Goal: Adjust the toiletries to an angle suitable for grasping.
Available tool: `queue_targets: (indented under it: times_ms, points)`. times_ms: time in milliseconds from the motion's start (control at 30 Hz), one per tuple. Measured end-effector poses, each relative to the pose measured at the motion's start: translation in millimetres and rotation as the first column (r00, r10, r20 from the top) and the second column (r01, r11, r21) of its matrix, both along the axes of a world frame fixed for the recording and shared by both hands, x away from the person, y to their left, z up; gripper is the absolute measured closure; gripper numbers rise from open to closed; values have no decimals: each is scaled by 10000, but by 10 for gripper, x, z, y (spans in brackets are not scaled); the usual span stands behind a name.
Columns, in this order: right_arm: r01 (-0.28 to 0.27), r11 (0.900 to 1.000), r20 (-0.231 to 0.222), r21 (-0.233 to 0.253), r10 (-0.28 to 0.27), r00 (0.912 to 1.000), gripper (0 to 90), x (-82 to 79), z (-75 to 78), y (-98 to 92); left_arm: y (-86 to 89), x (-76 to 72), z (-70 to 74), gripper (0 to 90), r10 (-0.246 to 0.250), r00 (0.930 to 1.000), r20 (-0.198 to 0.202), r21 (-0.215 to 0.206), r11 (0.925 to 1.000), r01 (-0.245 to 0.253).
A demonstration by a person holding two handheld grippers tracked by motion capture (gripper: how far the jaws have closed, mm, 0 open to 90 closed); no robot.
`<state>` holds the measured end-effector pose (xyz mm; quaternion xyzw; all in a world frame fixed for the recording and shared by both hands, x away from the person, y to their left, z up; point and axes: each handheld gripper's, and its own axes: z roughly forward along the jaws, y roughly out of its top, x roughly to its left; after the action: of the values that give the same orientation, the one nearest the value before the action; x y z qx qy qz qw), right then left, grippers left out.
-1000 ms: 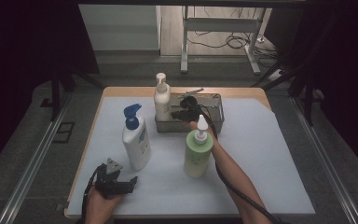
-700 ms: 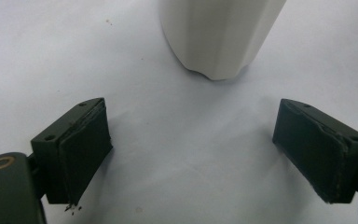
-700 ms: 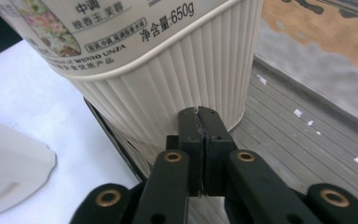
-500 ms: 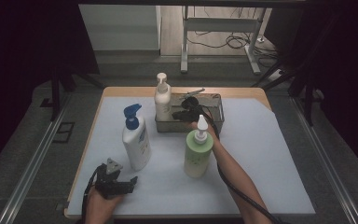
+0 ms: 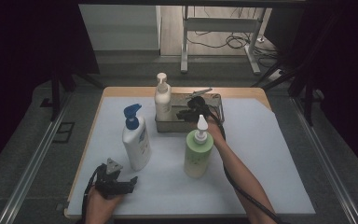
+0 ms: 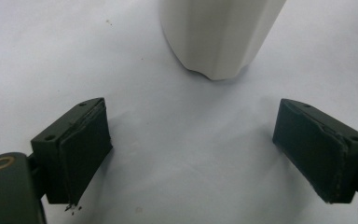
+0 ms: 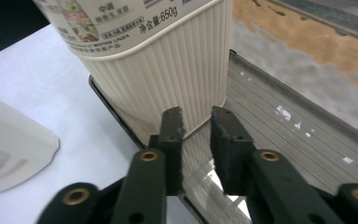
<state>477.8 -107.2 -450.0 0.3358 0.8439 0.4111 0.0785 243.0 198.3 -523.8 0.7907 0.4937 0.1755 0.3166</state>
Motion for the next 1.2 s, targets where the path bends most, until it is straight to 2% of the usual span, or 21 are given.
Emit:
queue_targets:
  times_ms: [67,100,133,233,400,533,600,833,1200]
  points:
    - [64,10000,143,-62,-64,9999,653,-31,41,-34,0,0,0,106,0,10000,1,0,10000,0]
    - [64,10000,143,-62,-64,9999,653,-31,41,-34,0,1,-1,106,-1,10000,8,-7,10000,1]
    - [111,9999,200,-65,-110,9997,603,-51,65,-60,0,0,-1,105,1,10000,9,-11,10000,-1]
    - [150,9999,150,-69,-149,9998,528,-75,83,-110,0,0,-1,106,-3,10000,9,-6,10000,3]
    - [165,9997,107,-166,-163,9998,423,-122,113,-168,0,0,-1,106,-3,10000,8,-8,10000,3]
    - [34,9998,74,-202,-33,10000,391,-144,130,-202,0,0,0,106,0,10000,3,-2,10000,0]
    - [13,9999,105,-104,-12,9999,335,-174,141,-241,0,0,0,106,2,10000,5,0,10000,-2]
    - [109,9996,360,-241,-101,9993,263,-263,176,-338,-1,0,-1,106,0,10000,11,-22,10000,0]
    - [219,9994,435,-284,-206,9988,225,-396,218,-564,-1,-1,0,106,3,10000,6,-9,10000,-3]
